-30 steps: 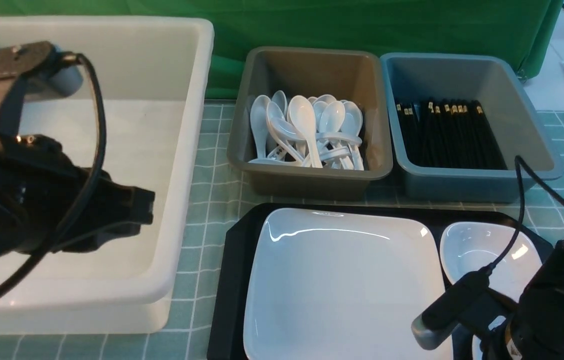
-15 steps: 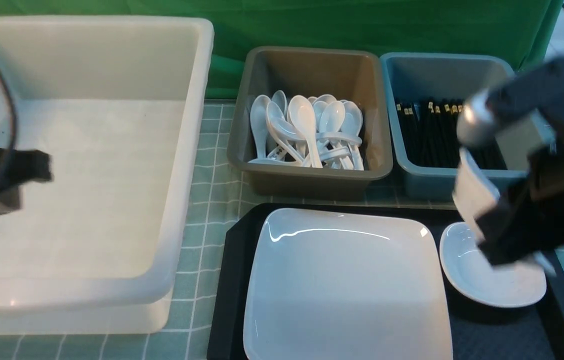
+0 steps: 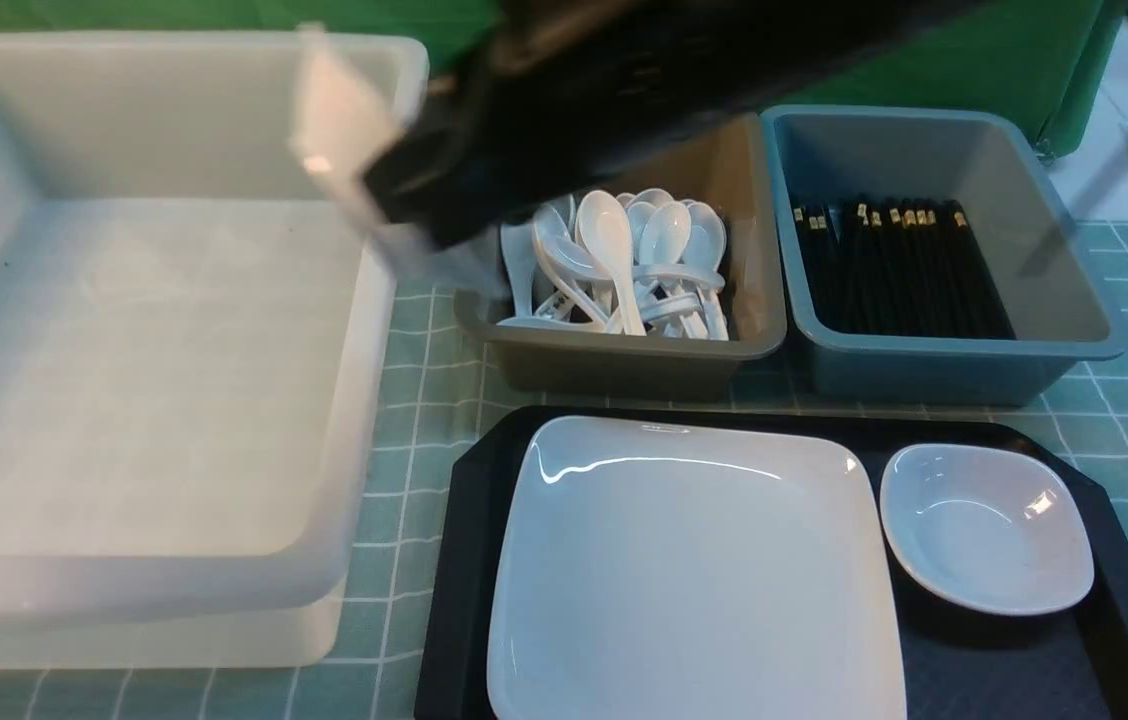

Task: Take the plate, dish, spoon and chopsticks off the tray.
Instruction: Use the right arm to put the small plate into the large storage box on the left

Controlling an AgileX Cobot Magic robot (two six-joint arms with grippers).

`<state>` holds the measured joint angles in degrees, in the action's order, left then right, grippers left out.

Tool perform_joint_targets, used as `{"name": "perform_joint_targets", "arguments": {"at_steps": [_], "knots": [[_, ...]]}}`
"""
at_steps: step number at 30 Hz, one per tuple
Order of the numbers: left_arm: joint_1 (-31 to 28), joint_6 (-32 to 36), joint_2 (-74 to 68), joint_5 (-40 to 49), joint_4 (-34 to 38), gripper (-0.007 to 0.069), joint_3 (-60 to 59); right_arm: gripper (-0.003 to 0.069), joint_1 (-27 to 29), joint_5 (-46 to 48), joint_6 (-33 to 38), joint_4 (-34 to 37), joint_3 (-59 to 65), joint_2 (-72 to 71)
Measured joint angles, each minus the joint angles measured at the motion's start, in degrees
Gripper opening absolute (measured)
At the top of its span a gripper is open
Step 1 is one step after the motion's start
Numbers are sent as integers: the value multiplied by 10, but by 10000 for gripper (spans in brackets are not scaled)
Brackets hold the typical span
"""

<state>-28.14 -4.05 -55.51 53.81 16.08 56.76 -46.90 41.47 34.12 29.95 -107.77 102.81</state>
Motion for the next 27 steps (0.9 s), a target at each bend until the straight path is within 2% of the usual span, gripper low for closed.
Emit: {"name": "perform_joint_targets", "arguments": {"at_steps": [8,14,18,21,24,27], "knots": [[-2,7,11,1,0,11,0,62,-58,-28,13,9,-125,195],[-2,7,11,1,0,11,0,62,-75,-63,27,-7,-143,266],[-2,9,11,1,0,11,0,93,-80,-78,28,-38,-144,299],[-2,9,11,1,0,11,0,198,-80,-81,24,-51,-145,310],[-2,9,11,1,0,11,0,334,-80,-73,9,-54,-148,310],[-2,16,11,1,1,11,0,434,-80,-28,-22,-59,-154,297]]}}
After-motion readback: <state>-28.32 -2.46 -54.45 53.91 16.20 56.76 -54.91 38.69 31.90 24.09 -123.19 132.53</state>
